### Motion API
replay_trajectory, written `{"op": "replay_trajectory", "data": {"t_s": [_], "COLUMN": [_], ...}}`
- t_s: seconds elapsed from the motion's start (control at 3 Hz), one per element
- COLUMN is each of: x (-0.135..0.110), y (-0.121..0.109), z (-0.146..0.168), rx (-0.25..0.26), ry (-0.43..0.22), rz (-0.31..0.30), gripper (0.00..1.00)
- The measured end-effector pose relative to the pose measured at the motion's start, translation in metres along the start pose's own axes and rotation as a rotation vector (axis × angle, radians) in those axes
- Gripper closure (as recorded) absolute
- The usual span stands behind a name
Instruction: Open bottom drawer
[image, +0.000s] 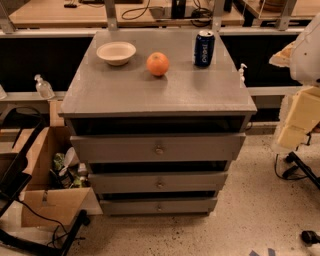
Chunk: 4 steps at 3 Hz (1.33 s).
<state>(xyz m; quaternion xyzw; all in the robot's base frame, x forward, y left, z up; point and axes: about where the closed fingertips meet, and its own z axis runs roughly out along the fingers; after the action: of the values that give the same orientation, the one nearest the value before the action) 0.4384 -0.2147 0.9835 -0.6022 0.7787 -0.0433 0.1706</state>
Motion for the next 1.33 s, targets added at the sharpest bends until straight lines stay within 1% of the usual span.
{"op": "replay_trajectory", "data": {"t_s": [0.33, 0.67, 1.0, 1.33], "x": [-0.001, -0.002, 0.003, 0.015], "y": [0.000, 0.001, 0.025, 0.065], "z": [0.000, 0.021, 0.073, 0.135], "rx": [0.004, 0.015, 0.009, -0.021], "ry": [-0.002, -0.009, -0.048, -0.096], "rz": [-0.002, 0.005, 0.041, 0.108], "gripper": [0.00, 0.00, 0.00, 0.00]}}
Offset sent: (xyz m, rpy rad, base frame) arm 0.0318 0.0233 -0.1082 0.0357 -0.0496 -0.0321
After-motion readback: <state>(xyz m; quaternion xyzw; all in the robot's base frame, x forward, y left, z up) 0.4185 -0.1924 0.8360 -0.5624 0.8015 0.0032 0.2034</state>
